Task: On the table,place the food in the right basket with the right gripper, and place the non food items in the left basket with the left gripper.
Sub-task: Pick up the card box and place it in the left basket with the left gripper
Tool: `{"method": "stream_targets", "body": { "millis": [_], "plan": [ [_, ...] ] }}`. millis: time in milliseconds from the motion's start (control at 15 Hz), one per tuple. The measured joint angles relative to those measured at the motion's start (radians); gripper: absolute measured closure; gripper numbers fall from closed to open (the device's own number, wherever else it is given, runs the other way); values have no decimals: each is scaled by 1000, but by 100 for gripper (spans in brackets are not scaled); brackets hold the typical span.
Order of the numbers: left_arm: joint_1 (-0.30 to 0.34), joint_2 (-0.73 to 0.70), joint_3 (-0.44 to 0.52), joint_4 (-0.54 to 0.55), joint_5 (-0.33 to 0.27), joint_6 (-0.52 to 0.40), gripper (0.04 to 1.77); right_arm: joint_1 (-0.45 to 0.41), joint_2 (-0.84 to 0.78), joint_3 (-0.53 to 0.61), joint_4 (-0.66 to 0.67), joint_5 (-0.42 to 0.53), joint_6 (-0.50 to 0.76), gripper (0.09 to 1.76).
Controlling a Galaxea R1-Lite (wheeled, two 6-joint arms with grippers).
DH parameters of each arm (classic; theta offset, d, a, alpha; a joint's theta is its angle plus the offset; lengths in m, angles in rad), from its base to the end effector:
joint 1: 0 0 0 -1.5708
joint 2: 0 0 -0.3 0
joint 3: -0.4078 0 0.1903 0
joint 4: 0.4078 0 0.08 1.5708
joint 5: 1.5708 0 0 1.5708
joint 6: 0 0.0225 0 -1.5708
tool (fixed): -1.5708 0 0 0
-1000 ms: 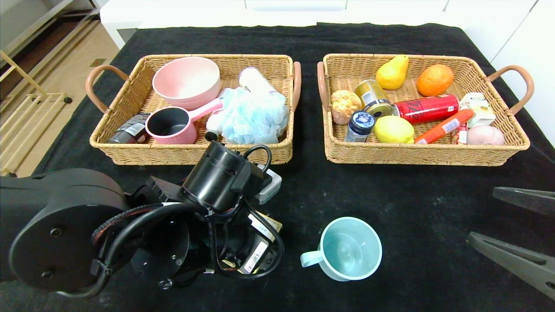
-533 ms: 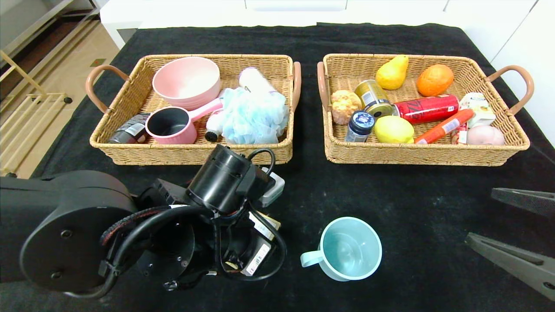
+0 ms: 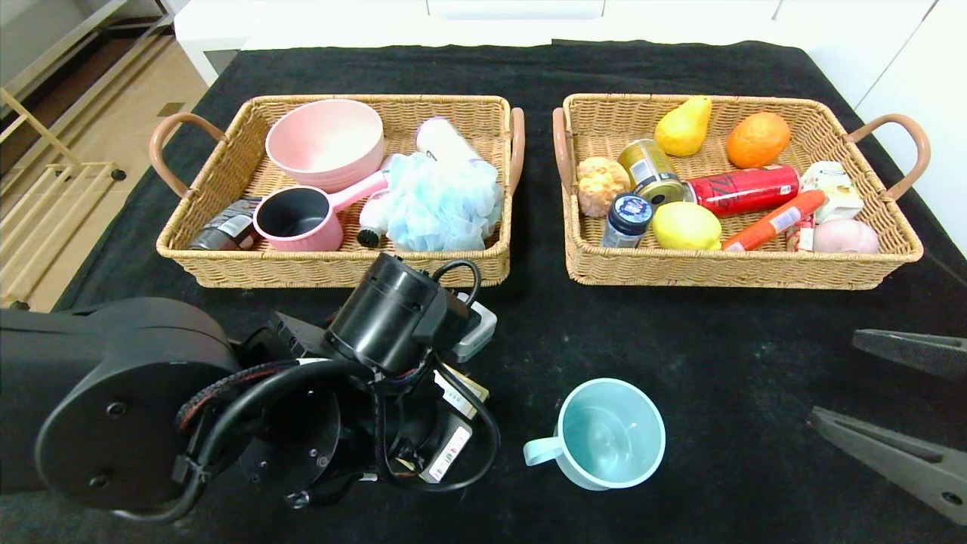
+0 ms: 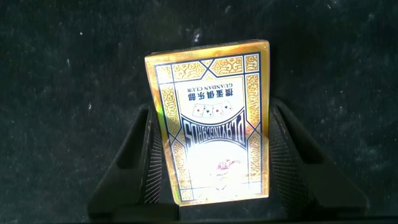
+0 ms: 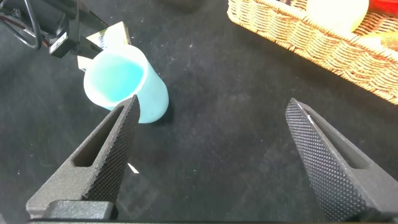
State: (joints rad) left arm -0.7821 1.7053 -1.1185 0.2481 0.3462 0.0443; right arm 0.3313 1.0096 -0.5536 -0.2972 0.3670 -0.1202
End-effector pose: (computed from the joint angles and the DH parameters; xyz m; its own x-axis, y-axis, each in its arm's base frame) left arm 0.2149 -0.2028 0.1884 0.6871 -0.2043 -0.6973 0.5242 0.8039 0.2810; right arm 0.1204 0.0500 0.2288 0.7548 0.6391 -0.1476 -0.6520 0.7557 -0.0621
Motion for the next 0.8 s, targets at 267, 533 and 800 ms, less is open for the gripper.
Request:
{"method": "stream_targets", "body": {
  "millis": [267,533,800],
  "plan": [
    [0,6,-2,-1,0,0,77,0,1,1,0,0,0,14],
    [-1,3,-3,0,0,-3,78,0,1,1,1,0,0,14],
    [0,-37,-16,4,-4,-16,78,0,1,1,1,0,0,14]
  ]
}}
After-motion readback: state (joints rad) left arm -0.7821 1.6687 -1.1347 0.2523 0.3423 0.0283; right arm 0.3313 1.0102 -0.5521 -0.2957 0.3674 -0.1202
